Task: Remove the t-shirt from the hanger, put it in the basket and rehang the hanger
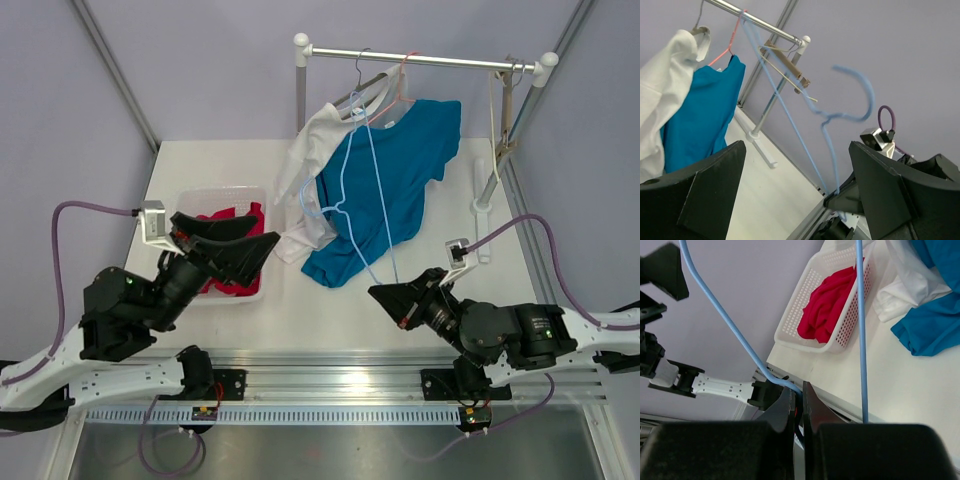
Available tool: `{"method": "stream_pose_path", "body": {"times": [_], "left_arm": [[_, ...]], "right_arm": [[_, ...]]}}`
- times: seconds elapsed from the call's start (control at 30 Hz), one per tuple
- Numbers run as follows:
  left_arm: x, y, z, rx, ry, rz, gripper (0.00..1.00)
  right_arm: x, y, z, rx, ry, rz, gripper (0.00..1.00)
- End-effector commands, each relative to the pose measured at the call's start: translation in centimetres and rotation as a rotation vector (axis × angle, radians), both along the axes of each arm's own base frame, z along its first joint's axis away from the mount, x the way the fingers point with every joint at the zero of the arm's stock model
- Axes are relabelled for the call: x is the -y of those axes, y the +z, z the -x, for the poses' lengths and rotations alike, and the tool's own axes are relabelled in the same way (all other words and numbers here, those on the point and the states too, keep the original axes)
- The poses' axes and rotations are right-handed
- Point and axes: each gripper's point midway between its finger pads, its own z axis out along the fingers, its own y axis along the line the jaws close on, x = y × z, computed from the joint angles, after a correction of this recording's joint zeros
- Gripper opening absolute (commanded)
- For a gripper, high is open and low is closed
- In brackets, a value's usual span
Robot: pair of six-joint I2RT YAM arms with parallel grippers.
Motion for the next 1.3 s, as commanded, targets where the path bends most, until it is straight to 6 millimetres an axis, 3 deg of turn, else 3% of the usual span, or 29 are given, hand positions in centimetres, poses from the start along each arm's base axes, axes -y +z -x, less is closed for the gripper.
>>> {"method": "stream_pose_path", "body": {"times": [0.0, 0.13, 0.17, 0.3, 0.47, 0.73, 0.9, 1.0, 1.07, 1.13, 1.17, 1.27], "left_arm": [[-1.0, -2.9, 0.1, 0.002, 0.016, -0.089, 0.91], [-3.8, -5.4, 0.0, -0.037, 0.077, -0.117, 0.91], [-4.9, -5.3, 0.2, -0.038, 0.087, -0.088, 0.92], [-6.1, -6.2, 0.1, -0.051, 0.112, -0.070, 0.92], [-4.8, -6.6, -0.1, -0.054, 0.102, -0.109, 0.92], [-1.5, -7.2, -0.9, -0.050, 0.079, -0.155, 0.92], [0.0, -7.4, -1.6, -0.042, 0.089, -0.152, 0.93], [1.0, -7.6, -1.8, -0.047, 0.082, -0.166, 0.93], [1.2, -7.4, -1.8, -0.048, 0.080, -0.165, 0.93], [0.8, -7.3, -1.9, -0.050, 0.089, -0.158, 0.93], [0.4, -7.2, -1.8, -0.049, 0.095, -0.151, 0.93], [-0.1, -7.2, -1.9, -0.049, 0.109, -0.154, 0.93]], "right_arm": [[2.7, 2.3, -1.6, -0.040, -0.123, -0.092, 0.00], [4.8, 2.1, -1.9, -0.088, -0.147, -0.158, 0.00], [5.0, 1.3, -1.9, -0.102, -0.150, -0.173, 0.00], [7.0, -0.4, -2.4, -0.150, -0.185, -0.228, 0.00], [8.5, -1.6, -3.2, -0.156, -0.253, -0.222, 0.00], [10.2, -0.9, -4.4, -0.070, -0.332, -0.153, 0.00], [9.2, -0.2, -5.4, -0.002, -0.384, -0.054, 0.00], [8.4, -0.4, -7.8, 0.013, -0.388, 0.022, 0.00], [8.7, -1.3, -10.6, -0.014, -0.389, 0.031, 0.00], [8.4, -1.5, -11.3, -0.019, -0.325, 0.005, 0.00], [9.4, -1.0, -12.3, 0.000, -0.371, -0.017, 0.00], [9.7, 0.2, -13.0, 0.031, -0.375, -0.025, 0.00]]}}
